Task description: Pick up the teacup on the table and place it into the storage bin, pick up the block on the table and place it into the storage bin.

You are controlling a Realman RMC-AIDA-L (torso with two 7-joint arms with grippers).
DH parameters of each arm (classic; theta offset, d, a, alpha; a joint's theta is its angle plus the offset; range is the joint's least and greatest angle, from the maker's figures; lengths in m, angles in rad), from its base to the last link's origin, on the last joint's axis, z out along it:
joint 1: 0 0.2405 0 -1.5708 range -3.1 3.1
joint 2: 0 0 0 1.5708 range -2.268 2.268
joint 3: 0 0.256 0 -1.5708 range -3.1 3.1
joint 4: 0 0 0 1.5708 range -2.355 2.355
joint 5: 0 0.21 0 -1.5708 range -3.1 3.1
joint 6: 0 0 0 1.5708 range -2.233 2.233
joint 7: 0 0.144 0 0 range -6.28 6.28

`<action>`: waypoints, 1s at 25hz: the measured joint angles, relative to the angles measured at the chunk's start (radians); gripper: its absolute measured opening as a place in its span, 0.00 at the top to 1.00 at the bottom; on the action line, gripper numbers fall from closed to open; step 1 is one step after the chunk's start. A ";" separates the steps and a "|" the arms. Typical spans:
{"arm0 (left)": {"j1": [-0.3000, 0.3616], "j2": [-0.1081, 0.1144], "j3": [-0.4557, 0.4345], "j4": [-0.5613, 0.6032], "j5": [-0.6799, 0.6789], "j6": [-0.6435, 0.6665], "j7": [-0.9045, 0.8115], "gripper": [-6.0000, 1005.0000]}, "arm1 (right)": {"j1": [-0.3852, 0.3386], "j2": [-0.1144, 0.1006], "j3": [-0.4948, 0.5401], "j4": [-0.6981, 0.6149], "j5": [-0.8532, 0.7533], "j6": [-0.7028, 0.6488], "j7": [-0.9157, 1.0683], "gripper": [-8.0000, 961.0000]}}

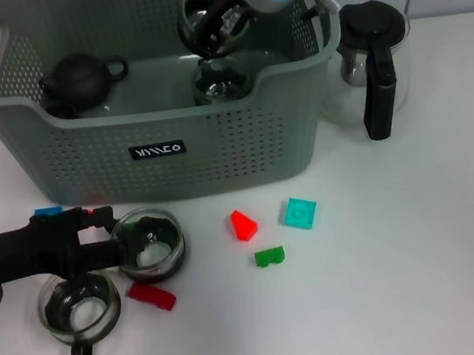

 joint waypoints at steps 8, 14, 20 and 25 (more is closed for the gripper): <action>-0.004 -0.008 0.000 0.000 0.000 -0.002 0.001 0.13 | -0.002 0.003 0.001 0.071 0.035 0.065 0.009 0.91; -0.004 -0.011 0.000 0.000 0.000 -0.003 0.008 0.13 | -0.009 -0.002 0.001 0.073 0.035 0.060 0.007 0.90; -0.004 -0.012 0.000 -0.003 0.002 -0.004 0.011 0.13 | -0.010 0.000 -0.066 0.068 0.033 0.047 -0.002 0.90; -0.004 -0.012 0.000 -0.009 0.001 -0.003 0.012 0.13 | -0.010 0.001 -0.088 0.064 0.034 0.040 0.002 0.90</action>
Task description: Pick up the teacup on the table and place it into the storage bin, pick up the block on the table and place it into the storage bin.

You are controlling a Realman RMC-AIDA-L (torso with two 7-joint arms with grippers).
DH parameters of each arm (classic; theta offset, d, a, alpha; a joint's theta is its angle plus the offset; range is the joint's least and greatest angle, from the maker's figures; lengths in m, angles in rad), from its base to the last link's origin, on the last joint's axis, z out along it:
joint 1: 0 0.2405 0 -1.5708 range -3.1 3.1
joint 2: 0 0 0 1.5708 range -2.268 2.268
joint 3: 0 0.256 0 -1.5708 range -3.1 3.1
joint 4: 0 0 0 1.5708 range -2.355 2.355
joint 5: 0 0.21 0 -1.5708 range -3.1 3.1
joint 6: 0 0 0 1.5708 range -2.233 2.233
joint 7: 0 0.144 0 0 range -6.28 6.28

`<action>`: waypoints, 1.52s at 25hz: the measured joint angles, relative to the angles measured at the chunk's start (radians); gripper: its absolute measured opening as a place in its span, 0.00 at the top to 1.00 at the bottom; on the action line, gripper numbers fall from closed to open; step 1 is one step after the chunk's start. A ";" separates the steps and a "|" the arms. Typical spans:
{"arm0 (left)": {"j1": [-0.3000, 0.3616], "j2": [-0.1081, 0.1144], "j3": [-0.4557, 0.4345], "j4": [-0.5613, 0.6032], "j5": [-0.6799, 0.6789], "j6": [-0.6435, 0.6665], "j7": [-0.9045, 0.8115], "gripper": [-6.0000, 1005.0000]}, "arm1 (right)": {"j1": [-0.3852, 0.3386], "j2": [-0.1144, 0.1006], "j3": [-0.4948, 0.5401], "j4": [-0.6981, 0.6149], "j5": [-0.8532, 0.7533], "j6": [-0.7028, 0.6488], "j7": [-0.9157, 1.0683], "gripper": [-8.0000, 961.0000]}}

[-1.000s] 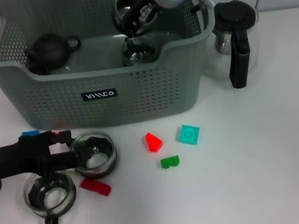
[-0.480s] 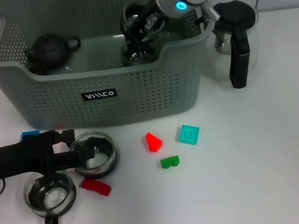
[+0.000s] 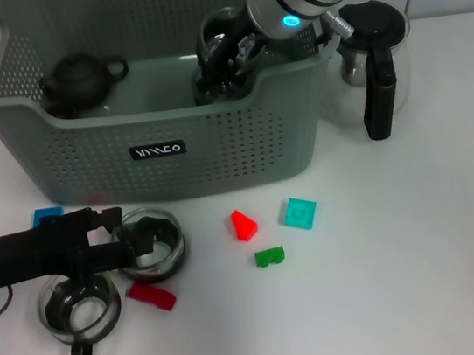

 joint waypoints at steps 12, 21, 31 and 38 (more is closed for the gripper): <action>0.000 0.000 0.000 -0.002 -0.002 -0.009 0.000 0.13 | 0.006 -0.004 0.000 -0.016 -0.010 -0.013 0.033 0.89; 0.000 0.000 -0.003 -0.001 -0.003 -0.011 0.000 0.13 | -0.034 -0.017 0.032 -0.154 -0.016 -0.097 0.083 0.63; -0.002 0.002 -0.009 0.002 -0.003 -0.005 -0.003 0.13 | -0.088 -0.060 0.123 -0.537 -0.018 -0.529 0.156 0.43; -0.011 0.007 -0.010 0.002 -0.003 0.001 -0.007 0.13 | -0.103 -0.060 0.138 -0.727 -0.011 -0.798 0.175 0.25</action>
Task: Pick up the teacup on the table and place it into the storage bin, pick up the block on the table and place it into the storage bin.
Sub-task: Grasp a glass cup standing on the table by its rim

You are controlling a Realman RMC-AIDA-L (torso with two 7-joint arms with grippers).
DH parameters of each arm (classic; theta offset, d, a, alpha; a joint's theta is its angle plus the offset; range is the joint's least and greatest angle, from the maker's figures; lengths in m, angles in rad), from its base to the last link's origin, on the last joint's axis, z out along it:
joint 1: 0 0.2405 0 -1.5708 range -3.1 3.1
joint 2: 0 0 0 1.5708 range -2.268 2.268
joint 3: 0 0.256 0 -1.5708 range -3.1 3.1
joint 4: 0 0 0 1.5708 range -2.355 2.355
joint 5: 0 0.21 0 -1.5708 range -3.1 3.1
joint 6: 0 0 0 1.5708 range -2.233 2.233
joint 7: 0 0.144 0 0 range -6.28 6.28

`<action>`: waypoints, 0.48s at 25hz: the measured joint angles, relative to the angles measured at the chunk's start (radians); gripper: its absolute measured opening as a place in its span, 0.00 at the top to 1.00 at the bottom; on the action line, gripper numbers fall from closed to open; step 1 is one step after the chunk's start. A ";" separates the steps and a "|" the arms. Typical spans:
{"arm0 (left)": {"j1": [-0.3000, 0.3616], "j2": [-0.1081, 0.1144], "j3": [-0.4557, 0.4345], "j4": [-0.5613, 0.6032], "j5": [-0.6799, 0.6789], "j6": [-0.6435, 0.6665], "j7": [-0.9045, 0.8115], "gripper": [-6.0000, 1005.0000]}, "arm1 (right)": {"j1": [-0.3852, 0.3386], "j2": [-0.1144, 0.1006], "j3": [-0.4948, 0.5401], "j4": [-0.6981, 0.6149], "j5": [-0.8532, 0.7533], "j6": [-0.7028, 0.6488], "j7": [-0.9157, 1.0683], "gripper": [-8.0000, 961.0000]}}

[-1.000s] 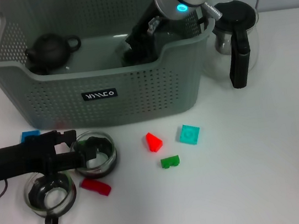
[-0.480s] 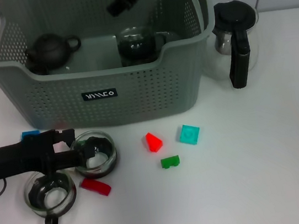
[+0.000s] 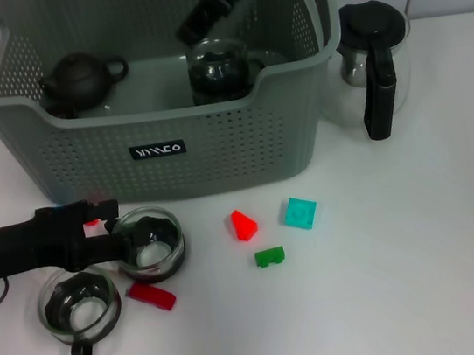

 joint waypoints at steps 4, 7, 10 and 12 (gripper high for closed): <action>-0.002 0.001 -0.001 0.000 -0.001 0.000 -0.002 0.13 | -0.014 0.009 0.012 -0.067 0.033 -0.156 -0.017 0.25; -0.003 0.002 -0.002 0.001 -0.014 0.001 -0.004 0.13 | -0.051 0.014 0.007 -0.125 0.052 -0.242 -0.041 0.25; -0.003 0.006 -0.003 0.002 -0.024 0.006 -0.006 0.13 | -0.093 0.016 0.008 -0.175 0.053 -0.291 -0.064 0.25; -0.006 0.010 -0.003 0.003 -0.024 0.009 -0.012 0.13 | -0.125 0.014 0.012 -0.202 0.053 -0.325 -0.078 0.25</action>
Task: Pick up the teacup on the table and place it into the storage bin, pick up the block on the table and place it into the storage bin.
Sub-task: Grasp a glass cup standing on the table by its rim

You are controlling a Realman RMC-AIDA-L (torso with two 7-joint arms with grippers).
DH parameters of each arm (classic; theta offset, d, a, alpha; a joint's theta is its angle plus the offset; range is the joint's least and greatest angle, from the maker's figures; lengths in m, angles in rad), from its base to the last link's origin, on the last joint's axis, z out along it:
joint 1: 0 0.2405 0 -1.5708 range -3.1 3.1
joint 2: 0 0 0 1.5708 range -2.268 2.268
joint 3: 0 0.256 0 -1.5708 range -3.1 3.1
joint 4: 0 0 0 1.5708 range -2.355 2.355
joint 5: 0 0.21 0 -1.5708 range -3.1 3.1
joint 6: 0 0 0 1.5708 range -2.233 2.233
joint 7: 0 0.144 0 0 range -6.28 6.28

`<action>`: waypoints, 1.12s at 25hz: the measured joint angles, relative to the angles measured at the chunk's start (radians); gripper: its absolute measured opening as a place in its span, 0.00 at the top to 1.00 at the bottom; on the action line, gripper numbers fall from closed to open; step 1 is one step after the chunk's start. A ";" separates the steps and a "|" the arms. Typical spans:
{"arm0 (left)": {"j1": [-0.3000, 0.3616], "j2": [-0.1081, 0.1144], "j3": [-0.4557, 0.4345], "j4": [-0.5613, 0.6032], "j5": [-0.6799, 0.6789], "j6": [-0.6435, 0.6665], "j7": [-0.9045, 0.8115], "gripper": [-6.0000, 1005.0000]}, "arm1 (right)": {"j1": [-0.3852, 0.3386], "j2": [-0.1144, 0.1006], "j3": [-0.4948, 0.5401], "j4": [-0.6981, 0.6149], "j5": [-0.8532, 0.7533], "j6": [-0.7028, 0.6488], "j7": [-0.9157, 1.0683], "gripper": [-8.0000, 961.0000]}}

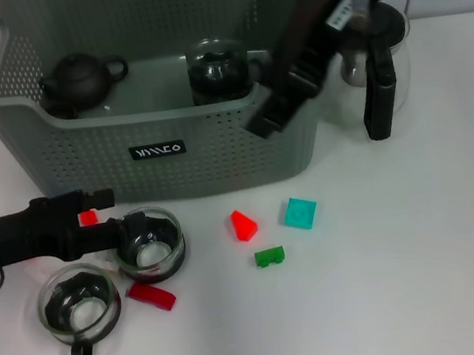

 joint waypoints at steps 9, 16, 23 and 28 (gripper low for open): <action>-0.013 0.007 0.000 0.001 -0.001 0.008 -0.020 0.13 | -0.082 -0.006 0.000 -0.013 -0.002 -0.081 -0.019 0.25; -0.013 0.019 0.000 0.015 -0.002 0.047 -0.030 0.13 | -0.155 -0.003 -0.058 -0.013 -0.061 -0.106 -0.026 0.25; -0.009 0.020 0.000 0.023 -0.002 0.044 -0.027 0.13 | -0.293 0.019 0.043 0.022 -0.042 -0.001 -0.106 0.25; -0.015 0.020 0.000 0.023 -0.002 0.040 -0.024 0.13 | -0.367 0.010 0.188 0.196 0.056 0.073 -0.242 0.25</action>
